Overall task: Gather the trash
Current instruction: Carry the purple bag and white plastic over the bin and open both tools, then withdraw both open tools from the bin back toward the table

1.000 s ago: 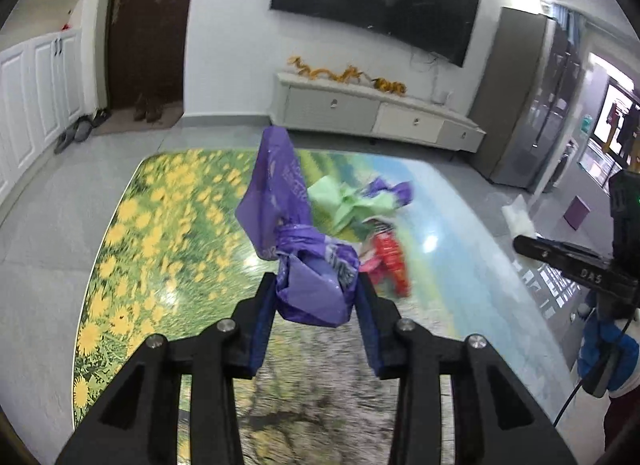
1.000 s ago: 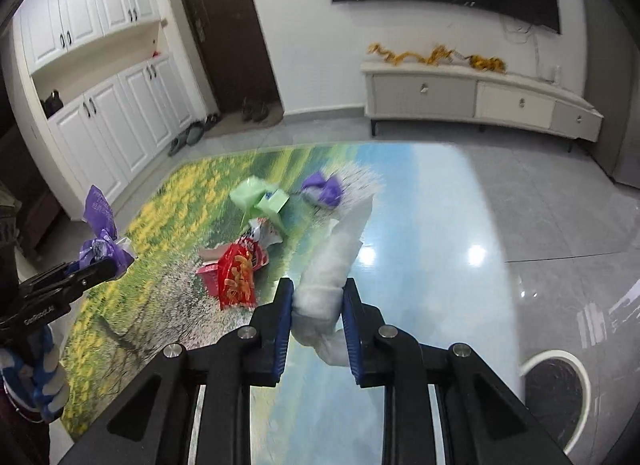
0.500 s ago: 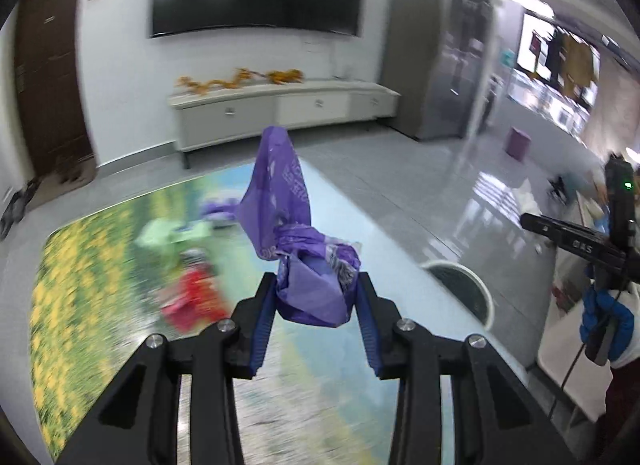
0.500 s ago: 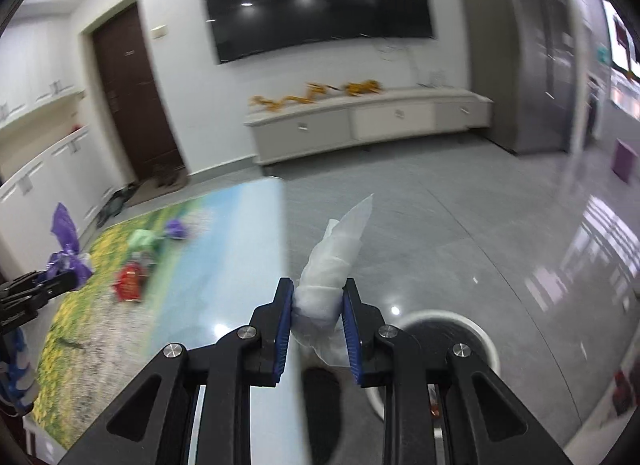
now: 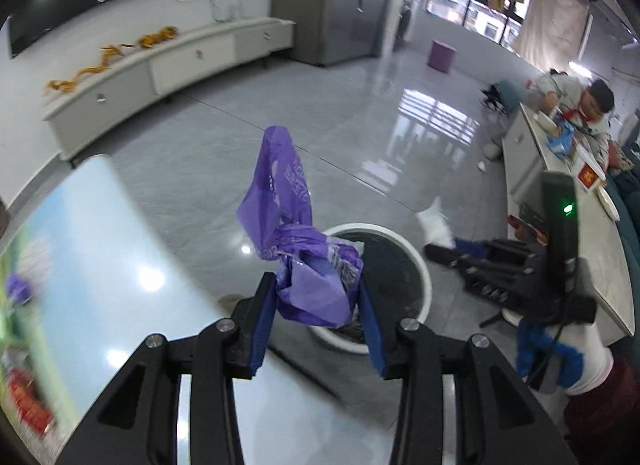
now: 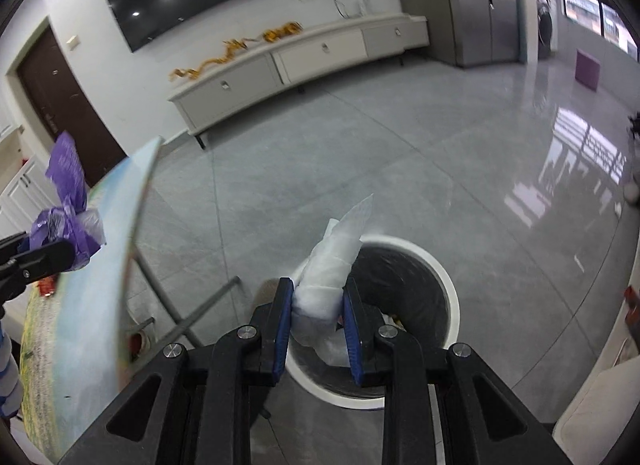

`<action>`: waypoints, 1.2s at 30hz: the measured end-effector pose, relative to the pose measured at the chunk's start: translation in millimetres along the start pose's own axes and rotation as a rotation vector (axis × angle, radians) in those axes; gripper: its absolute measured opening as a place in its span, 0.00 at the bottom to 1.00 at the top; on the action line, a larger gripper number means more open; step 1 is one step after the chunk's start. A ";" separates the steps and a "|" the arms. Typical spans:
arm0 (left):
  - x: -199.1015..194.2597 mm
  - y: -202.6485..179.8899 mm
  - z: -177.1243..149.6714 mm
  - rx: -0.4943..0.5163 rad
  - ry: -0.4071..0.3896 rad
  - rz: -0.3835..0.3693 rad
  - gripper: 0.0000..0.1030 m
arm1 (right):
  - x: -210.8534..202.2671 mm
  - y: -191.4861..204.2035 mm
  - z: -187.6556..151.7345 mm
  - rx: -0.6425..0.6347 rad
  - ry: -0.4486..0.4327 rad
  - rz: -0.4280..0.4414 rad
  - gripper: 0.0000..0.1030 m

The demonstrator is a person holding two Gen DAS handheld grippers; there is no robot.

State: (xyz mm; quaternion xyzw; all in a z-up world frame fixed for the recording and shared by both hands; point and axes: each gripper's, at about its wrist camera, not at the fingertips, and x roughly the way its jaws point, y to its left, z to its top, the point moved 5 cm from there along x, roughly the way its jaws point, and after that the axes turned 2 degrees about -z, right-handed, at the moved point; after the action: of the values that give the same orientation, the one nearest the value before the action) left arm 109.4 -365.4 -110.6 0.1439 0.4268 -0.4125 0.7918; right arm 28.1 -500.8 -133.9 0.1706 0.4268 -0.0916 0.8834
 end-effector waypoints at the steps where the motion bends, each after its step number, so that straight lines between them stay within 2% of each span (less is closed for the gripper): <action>1: 10.8 -5.7 5.0 0.005 0.011 -0.011 0.38 | 8.0 -6.5 -1.8 0.009 0.015 -0.004 0.22; 5: 51.3 -25.3 18.0 0.012 0.057 -0.057 0.41 | 31.5 -27.8 -7.6 0.039 0.062 -0.009 0.24; 7: 62.6 -29.0 21.0 -0.004 0.073 -0.088 0.47 | 41.4 -36.3 -9.7 0.047 0.081 -0.018 0.24; 9: 71.3 -29.9 24.6 -0.024 0.075 -0.098 0.57 | 46.9 -41.7 -12.6 0.054 0.095 -0.028 0.25; 11: 75.1 -28.1 28.6 -0.044 0.072 -0.106 0.58 | 51.1 -48.5 -15.8 0.062 0.106 -0.040 0.30; 12: 75.6 -27.2 30.5 -0.051 0.071 -0.108 0.58 | 51.1 -50.5 -17.1 0.066 0.108 -0.044 0.40; 13: 75.3 -26.2 31.5 -0.058 0.069 -0.108 0.58 | 50.5 -52.3 -18.2 0.071 0.108 -0.049 0.54; 14: 73.6 -25.6 32.2 -0.064 0.064 -0.108 0.58 | 49.4 -55.0 -19.3 0.075 0.104 -0.056 0.59; 17: 64.9 -23.8 34.9 -0.071 0.033 -0.090 0.58 | 42.8 -60.1 -18.8 0.083 0.091 -0.067 0.61; 18: 60.5 -22.4 35.0 -0.073 0.020 -0.081 0.58 | 38.9 -61.3 -17.5 0.083 0.081 -0.072 0.65; 19: 52.9 -20.8 34.4 -0.076 -0.001 -0.071 0.58 | 33.9 -61.7 -16.9 0.084 0.069 -0.078 0.71; 24: 12.6 -13.8 34.1 -0.079 -0.131 0.002 0.58 | 4.1 -53.5 -6.9 0.075 -0.006 -0.087 0.88; 27: -21.3 -6.0 28.1 -0.074 -0.210 0.042 0.58 | -24.0 -42.8 -0.2 0.057 -0.081 -0.082 1.00; 33: -75.2 13.1 7.4 -0.066 -0.252 0.079 0.58 | -87.5 0.9 22.0 -0.005 -0.262 -0.043 1.00; 36: -106.0 33.3 -11.2 -0.082 -0.286 0.125 0.58 | -119.5 28.2 33.7 -0.045 -0.362 -0.022 1.00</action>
State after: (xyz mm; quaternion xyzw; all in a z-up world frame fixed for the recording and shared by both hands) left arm 97.7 -282.1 -37.1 0.0776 0.3163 -0.3607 0.8740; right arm -12.9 -485.6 -14.3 0.1268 0.2647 -0.1209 0.9483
